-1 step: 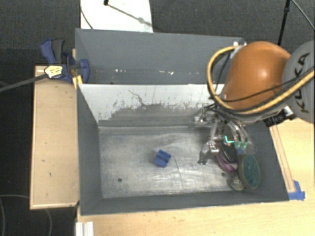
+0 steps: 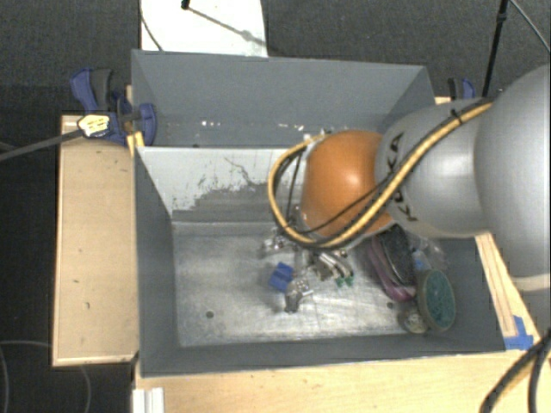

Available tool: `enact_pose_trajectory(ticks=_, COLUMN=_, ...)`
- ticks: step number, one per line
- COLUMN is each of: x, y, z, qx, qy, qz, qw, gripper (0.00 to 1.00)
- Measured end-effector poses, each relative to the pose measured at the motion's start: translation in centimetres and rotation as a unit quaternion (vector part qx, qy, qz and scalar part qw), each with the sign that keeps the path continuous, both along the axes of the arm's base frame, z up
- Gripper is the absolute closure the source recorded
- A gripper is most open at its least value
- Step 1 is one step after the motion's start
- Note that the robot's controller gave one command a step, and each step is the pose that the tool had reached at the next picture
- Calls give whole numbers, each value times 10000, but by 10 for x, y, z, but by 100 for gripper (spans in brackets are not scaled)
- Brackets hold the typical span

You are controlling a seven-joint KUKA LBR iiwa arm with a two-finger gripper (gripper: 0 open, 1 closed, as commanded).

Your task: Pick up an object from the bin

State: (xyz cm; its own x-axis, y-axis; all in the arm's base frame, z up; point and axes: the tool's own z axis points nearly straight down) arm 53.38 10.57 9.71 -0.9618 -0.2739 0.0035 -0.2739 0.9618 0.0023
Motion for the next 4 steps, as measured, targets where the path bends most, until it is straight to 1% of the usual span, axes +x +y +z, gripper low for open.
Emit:
enact_pose_trajectory(ticks=1, x=2, y=-2, z=3, qx=0, qy=-25, qz=-31, qw=10000, gripper=100)
enact_pose_trajectory(ticks=2, x=-46, y=12, z=119, qx=6, qy=-65, qz=1036, qw=9946, gripper=100)
enact_pose_trajectory(ticks=3, x=14, y=6, z=52, qx=1, qy=-37, qz=740, qw=9973, gripper=100)
enact_pose_trajectory(ticks=4, x=13, y=7, z=56, qx=6, qy=-49, qz=737, qw=9973, gripper=0)
